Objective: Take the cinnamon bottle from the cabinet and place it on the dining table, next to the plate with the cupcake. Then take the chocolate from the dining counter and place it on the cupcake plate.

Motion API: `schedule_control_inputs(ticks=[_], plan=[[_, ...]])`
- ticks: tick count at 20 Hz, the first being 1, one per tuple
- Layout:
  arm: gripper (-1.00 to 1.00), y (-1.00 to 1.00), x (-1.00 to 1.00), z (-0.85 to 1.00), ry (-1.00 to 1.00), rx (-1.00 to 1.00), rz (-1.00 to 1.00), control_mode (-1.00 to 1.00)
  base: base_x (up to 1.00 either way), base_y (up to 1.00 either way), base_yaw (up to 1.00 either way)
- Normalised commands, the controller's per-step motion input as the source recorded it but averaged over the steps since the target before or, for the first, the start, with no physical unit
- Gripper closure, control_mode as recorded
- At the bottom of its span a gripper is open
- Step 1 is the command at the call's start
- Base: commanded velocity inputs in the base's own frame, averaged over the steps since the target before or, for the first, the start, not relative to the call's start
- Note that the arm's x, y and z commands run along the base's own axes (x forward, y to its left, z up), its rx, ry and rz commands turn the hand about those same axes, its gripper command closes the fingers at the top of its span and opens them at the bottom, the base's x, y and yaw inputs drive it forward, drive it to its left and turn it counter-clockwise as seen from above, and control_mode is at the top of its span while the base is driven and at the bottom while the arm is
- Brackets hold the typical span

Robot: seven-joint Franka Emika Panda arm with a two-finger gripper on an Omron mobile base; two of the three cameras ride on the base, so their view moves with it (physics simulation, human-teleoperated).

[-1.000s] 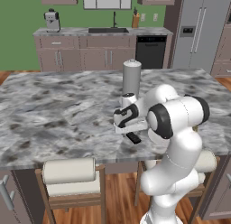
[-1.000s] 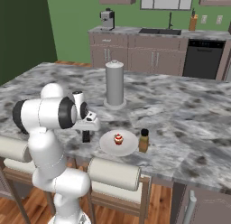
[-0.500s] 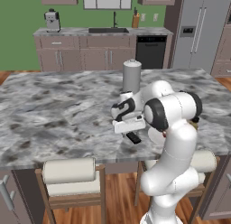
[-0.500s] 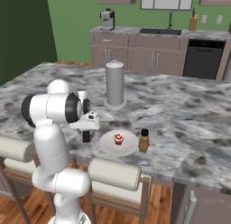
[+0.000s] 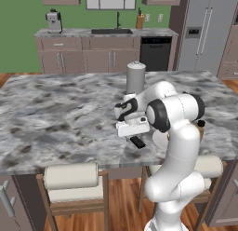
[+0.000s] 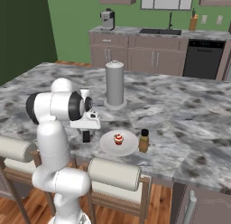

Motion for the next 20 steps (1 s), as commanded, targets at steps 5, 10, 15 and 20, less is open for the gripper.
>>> schedule_control_inputs(ticks=[5, 10, 15, 20], plan=[[-1.00, 0.00, -0.17, -0.34, 0.01, 0.00, 0.00, -1.00, 0.00, 0.00, 0.00], [-1.00, 0.00, -0.25, -0.31, 0.00, 0.00, 0.00, -1.00, 0.00, 0.00, 0.00], [-1.00, -0.04, -0.29, -0.27, 0.00, 0.00, 0.00, -1.00, 0.00, 0.00, 0.00], [-1.00, -0.05, -0.39, -0.27, -0.01, 0.00, 0.00, -1.00, 0.00, 0.00, 0.00]])
